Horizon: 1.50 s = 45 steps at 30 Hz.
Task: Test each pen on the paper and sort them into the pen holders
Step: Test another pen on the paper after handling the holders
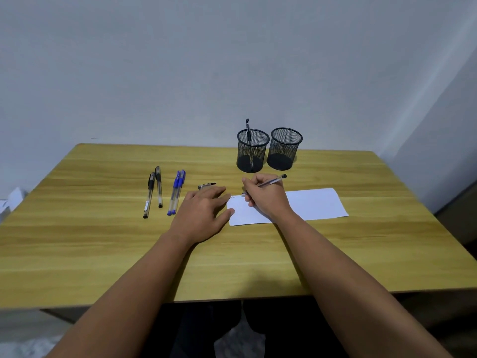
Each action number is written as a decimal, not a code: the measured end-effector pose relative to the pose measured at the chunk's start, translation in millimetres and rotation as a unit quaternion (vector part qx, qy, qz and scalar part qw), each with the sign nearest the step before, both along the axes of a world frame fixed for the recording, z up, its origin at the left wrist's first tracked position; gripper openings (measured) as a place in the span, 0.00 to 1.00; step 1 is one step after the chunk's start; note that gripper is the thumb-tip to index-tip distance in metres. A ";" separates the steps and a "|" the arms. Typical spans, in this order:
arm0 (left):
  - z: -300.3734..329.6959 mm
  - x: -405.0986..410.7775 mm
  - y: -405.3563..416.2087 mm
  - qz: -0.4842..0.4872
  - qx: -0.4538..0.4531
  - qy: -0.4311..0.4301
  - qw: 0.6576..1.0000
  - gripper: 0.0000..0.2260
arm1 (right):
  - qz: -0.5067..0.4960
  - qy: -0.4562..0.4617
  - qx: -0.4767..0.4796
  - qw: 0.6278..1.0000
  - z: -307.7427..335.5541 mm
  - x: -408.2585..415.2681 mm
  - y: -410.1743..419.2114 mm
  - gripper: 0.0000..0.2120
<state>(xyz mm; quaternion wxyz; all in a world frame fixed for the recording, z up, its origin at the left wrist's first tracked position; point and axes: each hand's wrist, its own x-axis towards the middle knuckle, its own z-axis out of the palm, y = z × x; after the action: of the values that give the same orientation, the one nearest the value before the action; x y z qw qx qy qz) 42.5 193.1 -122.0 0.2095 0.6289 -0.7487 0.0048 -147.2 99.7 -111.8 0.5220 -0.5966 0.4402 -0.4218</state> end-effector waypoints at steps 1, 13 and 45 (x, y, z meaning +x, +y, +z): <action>-0.1 -0.4 0.1 0.001 -0.001 0.000 1.000 0.26 | 0.002 0.007 -0.005 1.000 -0.4 -0.1 0.0 0.19; 0.4 -1.2 0.5 0.009 0.003 -0.010 1.000 0.27 | 0.010 0.038 -0.023 0.999 -1.9 0.4 1.2 0.18; -0.7 -1.1 0.2 0.013 0.011 -0.016 1.000 0.26 | -0.024 0.068 -0.060 0.996 -3.4 -0.7 1.0 0.20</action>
<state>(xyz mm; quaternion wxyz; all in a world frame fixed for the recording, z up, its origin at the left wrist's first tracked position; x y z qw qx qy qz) 41.4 193.3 -122.7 0.1908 0.6409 -0.7434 0.0092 -148.0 100.7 -115.2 0.4436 -0.6438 0.4627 -0.4179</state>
